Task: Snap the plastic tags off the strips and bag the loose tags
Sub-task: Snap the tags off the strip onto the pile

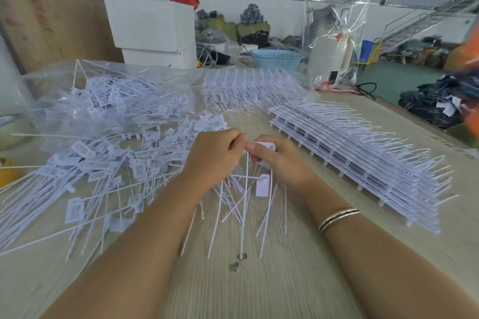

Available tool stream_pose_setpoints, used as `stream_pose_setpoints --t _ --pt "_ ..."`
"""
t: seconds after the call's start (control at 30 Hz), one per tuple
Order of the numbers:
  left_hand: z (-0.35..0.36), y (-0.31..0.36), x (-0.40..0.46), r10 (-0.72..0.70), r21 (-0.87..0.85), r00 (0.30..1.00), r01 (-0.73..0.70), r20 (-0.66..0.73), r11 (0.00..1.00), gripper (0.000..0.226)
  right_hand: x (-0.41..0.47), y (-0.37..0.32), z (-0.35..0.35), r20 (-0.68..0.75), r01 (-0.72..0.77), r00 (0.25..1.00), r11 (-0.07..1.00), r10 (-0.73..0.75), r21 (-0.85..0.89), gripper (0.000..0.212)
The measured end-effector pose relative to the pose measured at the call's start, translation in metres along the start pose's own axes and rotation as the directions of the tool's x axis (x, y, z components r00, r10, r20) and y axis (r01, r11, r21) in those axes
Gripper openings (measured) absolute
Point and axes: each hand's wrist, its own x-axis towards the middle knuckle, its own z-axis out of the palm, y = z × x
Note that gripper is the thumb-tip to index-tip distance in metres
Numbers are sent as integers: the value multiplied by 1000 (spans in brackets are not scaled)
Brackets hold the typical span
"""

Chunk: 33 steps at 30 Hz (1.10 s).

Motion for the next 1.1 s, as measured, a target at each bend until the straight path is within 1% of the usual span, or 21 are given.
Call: stream_pose_setpoints --t 0.07,0.17,0.23,0.3,0.33,0.37,0.43,0.47,0.5,0.57,0.63,0.7,0.73,0.8,0.83,0.9,0.93,0.97,1.0,1.03,1.1 --pt "3 1 0 -57 -126 998 57 6 990 38 0 1 3 -14 33 999 999 -33 8 27" --pt "4 6 3 -151 -305 988 131 -43 943 40 3 0 9 -114 60 992 997 -54 47 25" --pt "4 8 4 -188 -352 981 156 -57 923 37 4 0 13 -149 83 986 996 -76 39 26" --pt "7 10 4 -207 -362 976 171 -64 917 36 3 1 17 -168 108 980 994 -102 26 26" --pt "8 10 4 -226 -376 972 184 -69 908 36 3 1 17 -203 126 972 991 -117 33 26" --pt "8 9 5 -274 -419 958 216 -81 882 33 3 1 16 -275 146 954 987 -122 69 25" --pt "0 3 7 -432 -572 894 294 -117 765 29 6 1 5 -452 165 890 961 -48 222 25" --pt "-6 -3 9 -480 -625 864 294 -149 723 28 7 3 -2 -493 153 870 954 -7 257 25" --pt "-10 -8 9 -481 -625 855 270 -195 733 30 7 4 -7 -495 120 869 966 10 229 26" --pt "-14 -11 9 -434 -582 857 209 -277 786 39 9 10 -11 -421 0 907 999 23 54 26" --pt "-14 -9 8 -391 -520 858 180 -332 835 40 14 16 -6 -349 -130 934 983 78 -131 22" --pt "-14 -7 7 -327 -415 873 163 -362 895 41 19 19 0 -343 -231 932 921 117 -313 20" --pt "-14 -8 6 -297 -373 885 156 -359 915 41 21 20 1 -357 -269 927 866 115 -421 28" --pt "-12 -9 4 -263 -325 900 147 -348 934 42 19 20 3 -395 -285 918 756 38 -589 47" --pt "-12 -10 4 -255 -306 903 149 -345 940 42 16 16 4 -397 -239 917 743 -39 -625 46" --pt "-11 -9 4 -249 -276 905 155 -346 948 41 10 6 8 -311 -33 930 796 -197 -605 27" --pt "-11 -8 4 -249 -267 903 159 -349 950 40 7 2 9 -240 70 942 838 -234 -541 18" --pt "-11 -8 5 -257 -264 901 168 -349 950 40 4 -2 10 -157 133 961 877 -228 -462 19" --pt "-11 -8 5 -268 -267 900 180 -345 947 39 1 -5 11 -64 146 981 911 -184 -385 26" --pt "-12 -8 7 -273 -269 899 184 -343 945 38 -2 -8 12 28 128 992 941 -126 -312 30" --pt "-15 -8 12 -263 -256 903 181 -339 950 35 -7 -10 13 166 56 986 982 -26 -181 38"
